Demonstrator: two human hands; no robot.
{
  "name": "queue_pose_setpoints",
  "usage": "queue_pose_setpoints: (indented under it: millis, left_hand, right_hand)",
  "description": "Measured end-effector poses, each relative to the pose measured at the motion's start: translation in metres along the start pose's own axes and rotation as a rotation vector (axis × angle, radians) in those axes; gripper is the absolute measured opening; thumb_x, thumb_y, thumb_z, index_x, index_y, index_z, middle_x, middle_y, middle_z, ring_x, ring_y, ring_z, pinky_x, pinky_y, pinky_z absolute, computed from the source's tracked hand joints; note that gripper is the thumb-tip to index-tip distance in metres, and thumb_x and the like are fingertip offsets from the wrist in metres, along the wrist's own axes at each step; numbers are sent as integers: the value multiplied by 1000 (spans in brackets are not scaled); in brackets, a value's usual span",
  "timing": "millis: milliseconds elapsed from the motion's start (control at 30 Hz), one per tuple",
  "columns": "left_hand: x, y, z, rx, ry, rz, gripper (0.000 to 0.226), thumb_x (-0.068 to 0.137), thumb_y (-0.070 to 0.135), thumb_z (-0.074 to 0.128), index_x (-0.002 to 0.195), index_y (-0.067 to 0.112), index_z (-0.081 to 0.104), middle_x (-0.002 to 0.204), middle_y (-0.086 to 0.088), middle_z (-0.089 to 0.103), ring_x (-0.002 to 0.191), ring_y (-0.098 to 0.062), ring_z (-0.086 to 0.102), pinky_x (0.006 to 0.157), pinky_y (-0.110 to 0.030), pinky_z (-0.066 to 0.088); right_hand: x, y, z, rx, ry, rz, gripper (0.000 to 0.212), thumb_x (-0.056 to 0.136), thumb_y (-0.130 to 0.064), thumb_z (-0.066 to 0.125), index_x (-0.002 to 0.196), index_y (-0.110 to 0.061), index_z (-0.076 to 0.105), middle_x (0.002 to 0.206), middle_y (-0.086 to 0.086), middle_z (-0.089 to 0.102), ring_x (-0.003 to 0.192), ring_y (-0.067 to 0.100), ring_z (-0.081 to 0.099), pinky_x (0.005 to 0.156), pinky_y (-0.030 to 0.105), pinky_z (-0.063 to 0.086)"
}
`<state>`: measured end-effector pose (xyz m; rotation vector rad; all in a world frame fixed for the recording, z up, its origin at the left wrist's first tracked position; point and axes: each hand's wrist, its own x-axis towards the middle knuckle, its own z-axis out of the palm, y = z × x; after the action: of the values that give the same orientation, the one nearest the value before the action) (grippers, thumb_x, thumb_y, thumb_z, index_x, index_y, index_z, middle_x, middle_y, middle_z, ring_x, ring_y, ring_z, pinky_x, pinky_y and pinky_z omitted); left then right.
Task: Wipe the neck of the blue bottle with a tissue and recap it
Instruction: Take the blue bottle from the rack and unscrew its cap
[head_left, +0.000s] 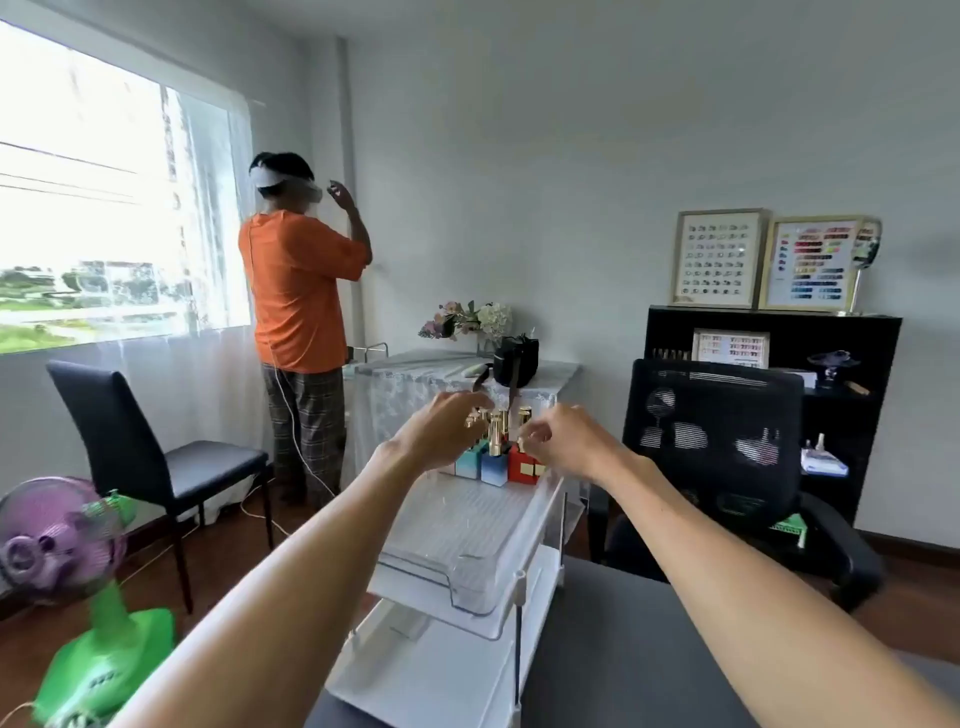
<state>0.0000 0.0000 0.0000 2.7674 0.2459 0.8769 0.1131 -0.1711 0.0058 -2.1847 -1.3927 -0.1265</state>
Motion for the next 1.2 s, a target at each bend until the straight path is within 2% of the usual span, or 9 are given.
queue_pose_setpoints:
  millis: [167,267,400,467,600,733,867,967,1200]
  left_hand:
    - [11,-12,17,114,-12,38,42,98,12,57,140,19,54,147,1,53,134,-17,48,112,-34,39]
    - [15,-21,23,165,38,120,36,97,17,61,133,22,61,136,4,62,128,-16,51,108,-34,41]
    - [15,-30,26,210,123,180,35,94,27,66,128,27,64,135,6,61,128,-15,49,106,-32,36]
    - [12,-35,28,248,133,216,38,92,29,67,130,30,63,137,5,59,128,-14,47,106,-31,35]
    - [8,-38,29,231,174,268,33,93,34,66,125,29,66,128,5,62,121,-14,51,105,-31,38]
    - [11,-30,25,204,199,279,27,91,36,68,115,24,71,116,5,66,112,-14,53,100,-27,38]
    - [9,-24,24,52,133,120,23,90,30,71,111,21,72,105,5,70,99,-10,59,87,-24,45]
    - [8,-22,20,-133,73,-12,15,87,23,75,102,22,74,88,11,69,81,4,60,73,-13,44]
    - [7,-7,-9,-205,42,-12,14,85,18,78,98,17,74,84,11,71,79,3,65,70,-4,45]
  right_hand:
    - [27,-3,21,2,-28,61,21,90,-11,65,107,-15,77,114,5,73,98,17,69,92,31,56]
    - [37,-4,29,-26,-28,85,7,86,-14,72,83,-15,78,91,6,76,81,20,70,76,33,58]
    - [48,-7,34,-78,-12,117,17,82,-22,77,72,-11,69,69,3,68,62,18,65,53,31,49]
    - [49,-5,37,-80,-30,129,21,82,-23,76,66,-12,66,65,4,67,62,21,68,50,30,50]
    - [46,-2,39,-53,-73,162,22,81,-28,72,69,-10,72,71,8,73,72,23,73,65,37,59]
    - [44,-5,40,-71,-61,149,17,77,-29,77,73,-13,78,74,3,73,74,20,70,63,31,55]
    - [41,-5,42,-101,-48,126,21,79,-29,81,88,-10,81,92,7,76,90,22,68,83,34,57]
    - [38,-6,40,-118,-74,98,20,80,-24,79,95,-12,82,99,4,78,100,20,67,90,32,54]
    - [28,-10,27,50,2,98,17,78,-24,81,95,-19,80,97,-3,76,87,9,67,75,15,49]
